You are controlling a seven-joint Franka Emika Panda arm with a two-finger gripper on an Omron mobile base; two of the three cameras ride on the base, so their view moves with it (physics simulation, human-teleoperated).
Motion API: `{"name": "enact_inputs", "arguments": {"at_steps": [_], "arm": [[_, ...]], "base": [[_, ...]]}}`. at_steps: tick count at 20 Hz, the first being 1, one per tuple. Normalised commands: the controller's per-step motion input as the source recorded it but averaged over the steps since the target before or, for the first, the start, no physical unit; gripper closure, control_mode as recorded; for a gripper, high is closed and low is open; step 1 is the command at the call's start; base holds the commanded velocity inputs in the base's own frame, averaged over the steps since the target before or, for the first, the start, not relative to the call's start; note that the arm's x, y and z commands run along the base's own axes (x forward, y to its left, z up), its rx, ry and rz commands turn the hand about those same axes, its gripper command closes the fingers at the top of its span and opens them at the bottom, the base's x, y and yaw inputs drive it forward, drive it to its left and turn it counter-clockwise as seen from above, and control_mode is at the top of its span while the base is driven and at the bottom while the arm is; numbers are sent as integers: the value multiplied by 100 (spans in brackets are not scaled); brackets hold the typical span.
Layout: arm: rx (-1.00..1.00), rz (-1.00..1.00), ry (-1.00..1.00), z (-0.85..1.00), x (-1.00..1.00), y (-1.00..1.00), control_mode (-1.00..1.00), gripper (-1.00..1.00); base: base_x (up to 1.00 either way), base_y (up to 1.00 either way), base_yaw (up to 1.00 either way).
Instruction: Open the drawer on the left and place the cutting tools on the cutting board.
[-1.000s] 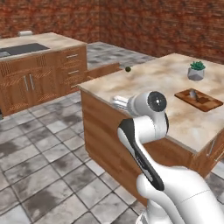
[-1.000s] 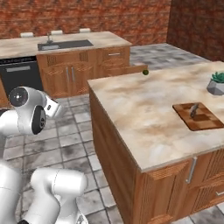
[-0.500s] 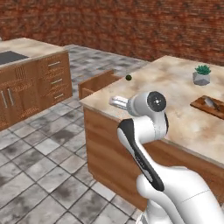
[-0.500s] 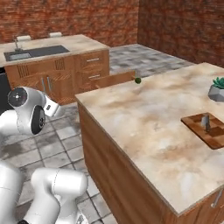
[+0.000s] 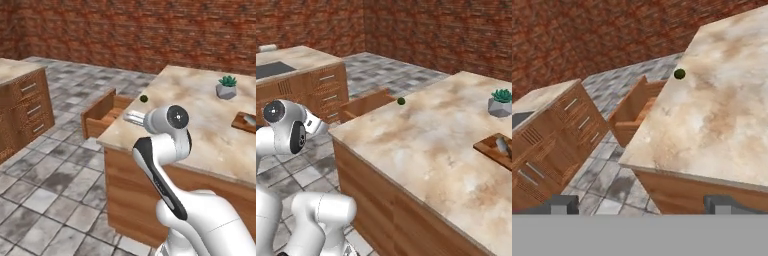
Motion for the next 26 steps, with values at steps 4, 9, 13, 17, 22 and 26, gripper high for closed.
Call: {"name": "enact_inputs", "arguments": {"at_steps": [4, 9, 13, 17, 22, 26], "arm": [[0, 0, 0, 0, 0, 0, 100, -100], [0, 0, 0, 0, 0, 0, 100, -100], [0, 0, 0, 0, 0, 0, 100, -100], [0, 0, 0, 0, 0, 0, 100, -100], [0, 0, 0, 0, 0, 0, 100, -100], [0, 0, 0, 0, 0, 0, 100, -100]], "base": [[66, 100, -46], [42, 100, -45], [27, 100, -47], [27, 100, -48], [34, 100, -53], [41, 100, -55]]}}
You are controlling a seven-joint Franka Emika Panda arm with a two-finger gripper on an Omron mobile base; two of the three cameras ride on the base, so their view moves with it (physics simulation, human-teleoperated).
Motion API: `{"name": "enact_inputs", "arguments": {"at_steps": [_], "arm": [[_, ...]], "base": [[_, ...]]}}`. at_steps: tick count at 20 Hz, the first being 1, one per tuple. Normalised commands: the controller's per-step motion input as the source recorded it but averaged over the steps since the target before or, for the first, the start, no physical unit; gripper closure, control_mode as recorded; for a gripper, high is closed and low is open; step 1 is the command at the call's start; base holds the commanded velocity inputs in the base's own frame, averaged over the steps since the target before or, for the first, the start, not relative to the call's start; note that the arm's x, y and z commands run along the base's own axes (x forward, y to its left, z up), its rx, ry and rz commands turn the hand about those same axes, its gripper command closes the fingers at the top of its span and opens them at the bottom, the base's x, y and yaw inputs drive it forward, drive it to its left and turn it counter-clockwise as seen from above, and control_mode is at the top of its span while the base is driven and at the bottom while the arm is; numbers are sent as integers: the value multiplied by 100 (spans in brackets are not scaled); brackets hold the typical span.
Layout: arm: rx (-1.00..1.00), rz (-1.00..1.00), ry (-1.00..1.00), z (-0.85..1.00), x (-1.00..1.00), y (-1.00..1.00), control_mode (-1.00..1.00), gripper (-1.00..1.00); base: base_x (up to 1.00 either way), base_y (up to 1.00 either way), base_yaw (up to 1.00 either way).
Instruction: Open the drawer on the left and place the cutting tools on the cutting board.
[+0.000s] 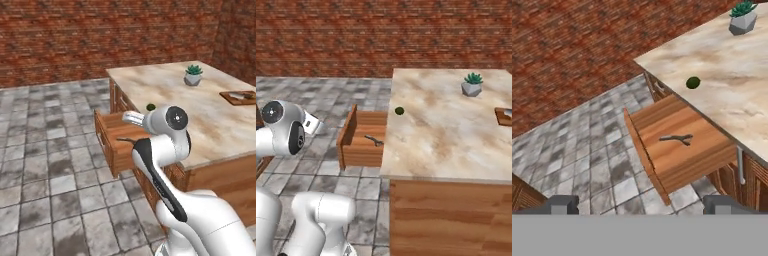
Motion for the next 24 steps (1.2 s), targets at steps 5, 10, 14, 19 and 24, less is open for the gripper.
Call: {"name": "enact_inputs", "arguments": {"at_steps": [5, 10, 14, 19, 24], "arm": [[0, 0, 0, 0, 0, 0, 100, -100], [0, 0, 0, 0, 0, 0, 100, -100], [0, 0, 0, 0, 0, 0, 100, -100], [0, 0, 0, 0, 0, 0, 100, -100], [0, 0, 0, 0, 0, 0, 100, -100]], "base": [[46, 95, -36], [51, 60, -16], [51, 11, -1], [37, -19, 6], [37, -32, 10]]}}
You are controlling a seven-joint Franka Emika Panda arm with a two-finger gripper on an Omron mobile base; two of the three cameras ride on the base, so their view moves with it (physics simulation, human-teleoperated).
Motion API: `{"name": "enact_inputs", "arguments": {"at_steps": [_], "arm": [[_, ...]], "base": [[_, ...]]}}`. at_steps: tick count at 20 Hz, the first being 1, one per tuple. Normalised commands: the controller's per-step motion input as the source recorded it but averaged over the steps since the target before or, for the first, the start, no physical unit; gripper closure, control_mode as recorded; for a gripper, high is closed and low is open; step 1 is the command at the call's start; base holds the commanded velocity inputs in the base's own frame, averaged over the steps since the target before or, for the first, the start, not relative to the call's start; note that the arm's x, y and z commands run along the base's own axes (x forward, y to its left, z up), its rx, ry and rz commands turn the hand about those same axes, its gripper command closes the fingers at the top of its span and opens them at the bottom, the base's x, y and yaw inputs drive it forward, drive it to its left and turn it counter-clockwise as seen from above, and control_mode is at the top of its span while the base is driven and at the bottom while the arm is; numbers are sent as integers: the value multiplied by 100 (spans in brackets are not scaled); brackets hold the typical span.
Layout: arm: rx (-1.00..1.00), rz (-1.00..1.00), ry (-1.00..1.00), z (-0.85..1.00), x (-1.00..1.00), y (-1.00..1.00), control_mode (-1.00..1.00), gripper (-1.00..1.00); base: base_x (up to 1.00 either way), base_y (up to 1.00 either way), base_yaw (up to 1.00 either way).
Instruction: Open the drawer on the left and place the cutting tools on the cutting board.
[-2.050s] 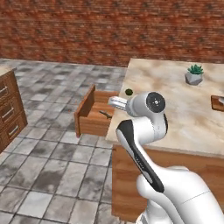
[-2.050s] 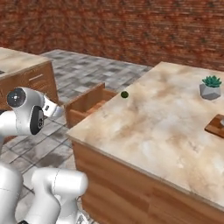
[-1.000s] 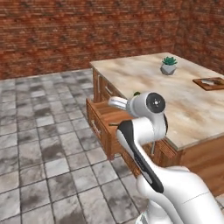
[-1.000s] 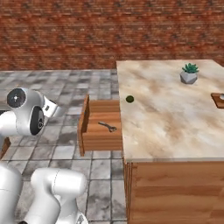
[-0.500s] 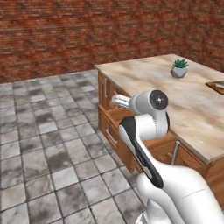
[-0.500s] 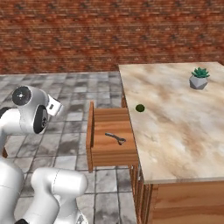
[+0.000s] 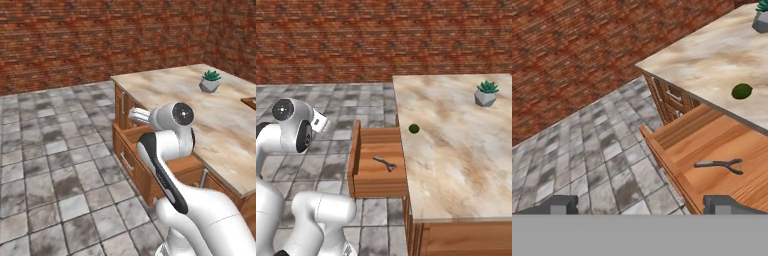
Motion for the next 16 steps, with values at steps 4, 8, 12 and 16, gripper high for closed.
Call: {"name": "enact_inputs", "arguments": {"at_steps": [4, 8, 12, 16], "arm": [[0, 0, 0, 0, 0, 0, 100, -100], [0, 0, 0, 0, 0, 0, 100, -100], [0, 4, 0, 0, 25, -4, -100, -100], [2, 0, 0, 0, 29, -28, -100, -100]], "base": [[5, -16, 2], [15, 0, 1], [9, -1, 2], [0, 0, 0]]}}
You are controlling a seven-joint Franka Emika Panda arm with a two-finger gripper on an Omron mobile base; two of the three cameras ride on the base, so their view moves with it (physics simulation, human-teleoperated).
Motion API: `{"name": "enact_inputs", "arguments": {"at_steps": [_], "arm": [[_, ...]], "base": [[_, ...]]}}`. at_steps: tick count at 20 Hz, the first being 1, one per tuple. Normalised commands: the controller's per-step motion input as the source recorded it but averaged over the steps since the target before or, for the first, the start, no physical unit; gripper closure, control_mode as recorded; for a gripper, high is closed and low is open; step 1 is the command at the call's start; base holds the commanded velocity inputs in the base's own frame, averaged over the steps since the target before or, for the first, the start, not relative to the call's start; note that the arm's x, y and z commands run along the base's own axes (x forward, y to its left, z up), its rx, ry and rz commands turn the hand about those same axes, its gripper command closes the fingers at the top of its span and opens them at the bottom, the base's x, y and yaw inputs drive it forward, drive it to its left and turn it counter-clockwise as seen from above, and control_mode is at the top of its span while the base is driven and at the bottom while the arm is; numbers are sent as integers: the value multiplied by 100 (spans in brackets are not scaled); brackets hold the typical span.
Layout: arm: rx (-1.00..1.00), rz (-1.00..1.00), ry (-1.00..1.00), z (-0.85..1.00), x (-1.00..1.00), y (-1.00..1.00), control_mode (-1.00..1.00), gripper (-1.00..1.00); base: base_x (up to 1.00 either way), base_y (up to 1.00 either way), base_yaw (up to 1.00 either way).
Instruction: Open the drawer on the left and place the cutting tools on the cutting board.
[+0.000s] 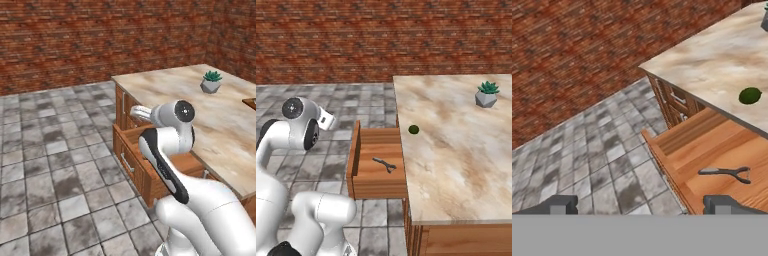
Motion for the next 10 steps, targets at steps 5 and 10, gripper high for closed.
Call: {"name": "enact_inputs", "arguments": {"at_steps": [5, 10], "arm": [[3, 0, 1, 0, 25, -28, -100, -100], [1, 0, 0, 0, 4, -35, -100, -100]], "base": [[0, 0, 0], [0, 0, 0]]}}
